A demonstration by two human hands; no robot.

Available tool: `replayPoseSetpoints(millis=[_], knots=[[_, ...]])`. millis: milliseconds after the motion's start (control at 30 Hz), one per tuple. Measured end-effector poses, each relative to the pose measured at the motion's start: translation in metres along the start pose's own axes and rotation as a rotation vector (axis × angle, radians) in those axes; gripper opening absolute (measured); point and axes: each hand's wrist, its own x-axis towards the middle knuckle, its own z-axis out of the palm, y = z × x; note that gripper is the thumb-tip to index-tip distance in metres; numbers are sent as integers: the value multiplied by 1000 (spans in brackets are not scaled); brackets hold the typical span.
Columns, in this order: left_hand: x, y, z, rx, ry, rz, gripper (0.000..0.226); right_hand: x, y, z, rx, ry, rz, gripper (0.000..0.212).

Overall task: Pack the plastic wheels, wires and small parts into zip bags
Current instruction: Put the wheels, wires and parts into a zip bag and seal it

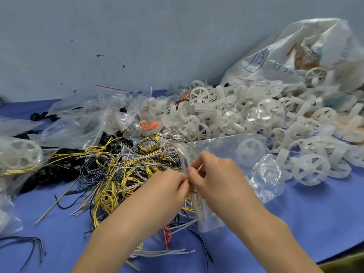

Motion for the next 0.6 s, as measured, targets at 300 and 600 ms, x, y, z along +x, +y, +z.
replayPoseSetpoints(millis=[300, 600], knots=[[24, -2, -6, -926, -281, -115, 43, 7, -9, -16, 118, 7, -78, 9], [38, 3, 7, -1413, -406, 160, 23, 6, -20, -23, 199, -49, -127, 9]])
